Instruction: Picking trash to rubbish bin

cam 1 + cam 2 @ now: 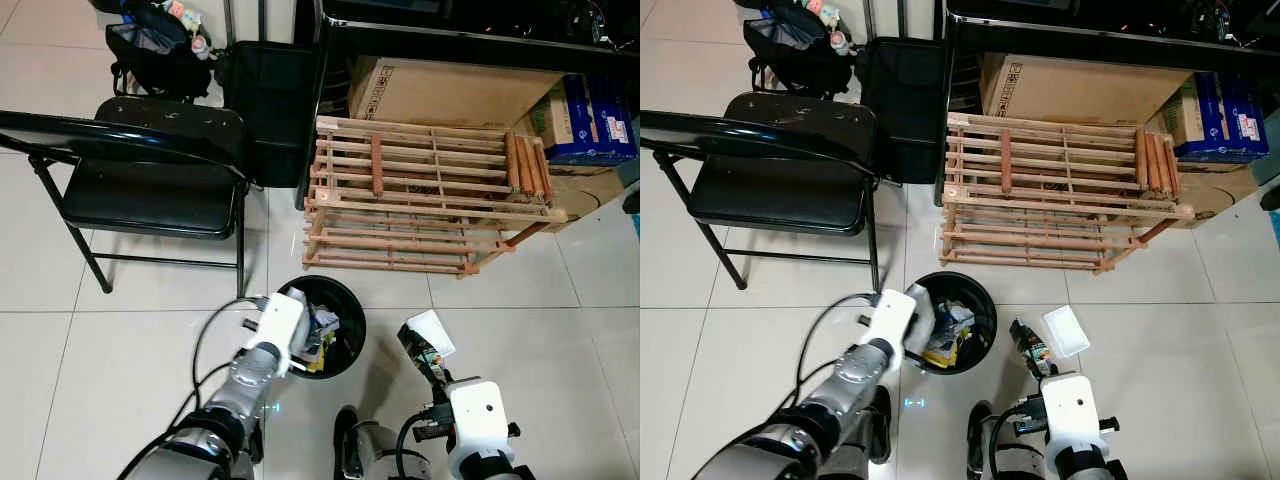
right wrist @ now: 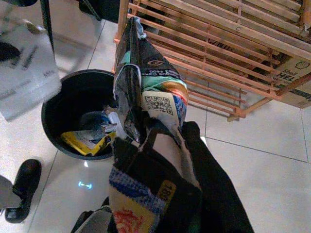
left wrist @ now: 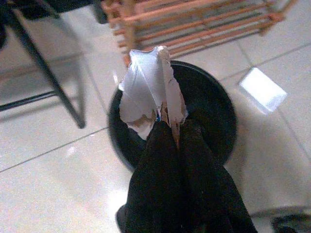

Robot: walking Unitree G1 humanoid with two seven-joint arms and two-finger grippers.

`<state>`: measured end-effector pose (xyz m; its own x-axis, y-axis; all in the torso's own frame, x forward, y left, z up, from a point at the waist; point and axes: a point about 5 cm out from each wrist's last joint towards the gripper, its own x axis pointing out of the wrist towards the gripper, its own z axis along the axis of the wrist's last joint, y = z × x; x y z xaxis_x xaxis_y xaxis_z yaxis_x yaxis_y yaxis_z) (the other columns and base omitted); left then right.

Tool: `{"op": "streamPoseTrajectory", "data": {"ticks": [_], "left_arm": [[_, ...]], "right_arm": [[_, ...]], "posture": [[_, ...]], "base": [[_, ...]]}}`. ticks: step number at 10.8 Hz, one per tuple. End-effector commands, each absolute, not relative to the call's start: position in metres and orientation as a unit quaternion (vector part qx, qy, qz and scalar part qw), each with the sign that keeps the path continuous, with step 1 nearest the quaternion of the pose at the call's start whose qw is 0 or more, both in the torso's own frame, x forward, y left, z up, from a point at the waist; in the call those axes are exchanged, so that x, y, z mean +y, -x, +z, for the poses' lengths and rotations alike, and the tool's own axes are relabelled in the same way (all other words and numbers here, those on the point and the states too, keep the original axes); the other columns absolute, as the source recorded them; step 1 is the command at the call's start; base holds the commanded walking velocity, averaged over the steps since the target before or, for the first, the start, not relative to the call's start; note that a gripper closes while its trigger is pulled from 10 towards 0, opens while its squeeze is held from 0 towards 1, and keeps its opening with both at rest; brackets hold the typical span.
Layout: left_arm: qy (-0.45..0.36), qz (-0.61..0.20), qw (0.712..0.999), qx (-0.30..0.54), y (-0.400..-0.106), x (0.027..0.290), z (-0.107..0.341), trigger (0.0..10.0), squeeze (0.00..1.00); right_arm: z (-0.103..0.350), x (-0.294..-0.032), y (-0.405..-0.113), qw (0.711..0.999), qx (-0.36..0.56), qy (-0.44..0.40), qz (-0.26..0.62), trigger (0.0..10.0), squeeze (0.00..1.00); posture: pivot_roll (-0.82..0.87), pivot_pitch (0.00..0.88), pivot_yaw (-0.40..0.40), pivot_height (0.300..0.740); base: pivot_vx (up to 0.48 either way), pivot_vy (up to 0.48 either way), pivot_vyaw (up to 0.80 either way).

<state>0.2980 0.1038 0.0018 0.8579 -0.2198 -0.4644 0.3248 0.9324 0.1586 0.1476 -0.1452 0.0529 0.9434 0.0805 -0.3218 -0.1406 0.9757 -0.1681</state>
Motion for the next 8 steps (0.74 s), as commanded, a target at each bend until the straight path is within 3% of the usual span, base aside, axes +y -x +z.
{"op": "streamPoseTrajectory", "data": {"ticks": [1,4,5,8], "left_arm": [[-0.118,-0.136,0.956,0.23,-0.2952,0.1033,-0.0014,10.0,0.0],[-0.104,-0.132,0.96,0.224,-0.2965,0.1015,0.0003,10.0,0.0],[-0.101,-0.142,0.96,0.222,-0.294,0.0977,-0.001,10.0,1.0],[-0.106,-0.145,0.958,0.221,-0.2896,0.0954,-0.0043,10.0,1.0]], "right_arm": [[0.0507,-0.1513,-0.1413,0.979,0.171,0.103,0.048,10.0,0.0],[0.0525,-0.1518,-0.1392,0.978,0.168,0.11,0.048,10.0,0.0],[0.054,-0.1522,-0.1388,0.979,0.165,0.111,0.047,10.0,0.0],[0.0549,-0.1552,-0.1358,0.979,0.165,0.115,0.041,10.0,0.0]], "posture": [[-0.11,0.335,-0.137,0.74],[-0.12,0.34,-0.142,0.74],[-0.12,0.341,-0.142,0.74],[-0.13,0.34,-0.14,0.74]], "base": [[0.0,0.0,0.0],[0.0,0.0,0.0],[0.0,0.0,0.0],[0.0,0.0,0.0]]}}
